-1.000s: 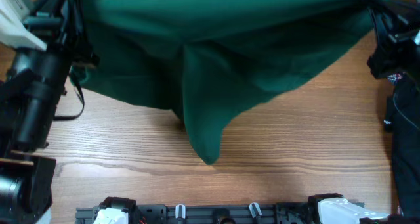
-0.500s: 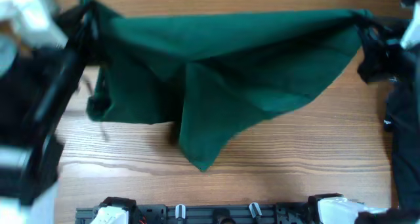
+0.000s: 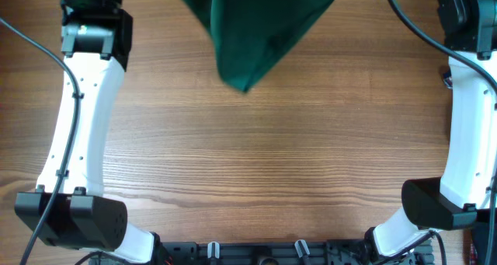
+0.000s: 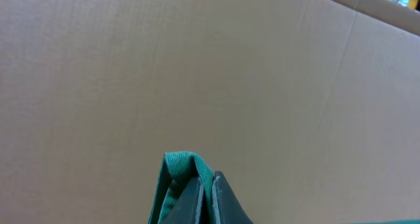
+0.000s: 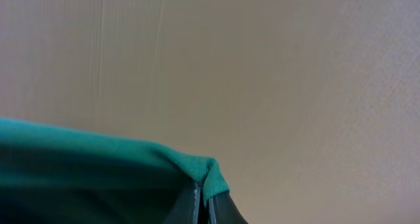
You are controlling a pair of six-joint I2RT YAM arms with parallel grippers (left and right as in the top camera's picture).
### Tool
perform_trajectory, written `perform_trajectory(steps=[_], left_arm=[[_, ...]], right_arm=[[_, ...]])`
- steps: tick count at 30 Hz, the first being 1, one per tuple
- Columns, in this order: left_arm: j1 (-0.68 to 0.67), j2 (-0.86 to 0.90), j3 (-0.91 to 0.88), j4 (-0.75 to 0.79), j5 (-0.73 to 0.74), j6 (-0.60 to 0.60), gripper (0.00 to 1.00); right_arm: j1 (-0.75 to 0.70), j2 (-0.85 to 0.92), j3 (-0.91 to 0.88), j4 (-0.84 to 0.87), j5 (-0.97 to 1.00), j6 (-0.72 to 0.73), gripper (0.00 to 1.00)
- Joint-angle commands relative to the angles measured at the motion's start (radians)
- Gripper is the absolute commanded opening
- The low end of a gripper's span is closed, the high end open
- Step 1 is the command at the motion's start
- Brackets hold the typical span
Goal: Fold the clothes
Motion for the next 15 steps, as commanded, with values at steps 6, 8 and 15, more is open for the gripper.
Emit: perform_trajectory(steps=[6,8,15], left_arm=[[0.113,-0.004,0.032,-0.357,0.043,0.022,0.04],[0.121,-0.019,0.033,-0.343,0.038,0.021,0.04],[0.085,-0.283,0.034,-0.494,0.05,0.021,0.04]], right_arm=[[-0.063,0.0,0.015,-0.184,0.039,-0.169,0.04],[-0.075,-0.005,0.018,-0.201,0.035,-0.163,0.04],[-0.079,-0.185,0.019,-0.386,0.024,-0.008,0.04]])
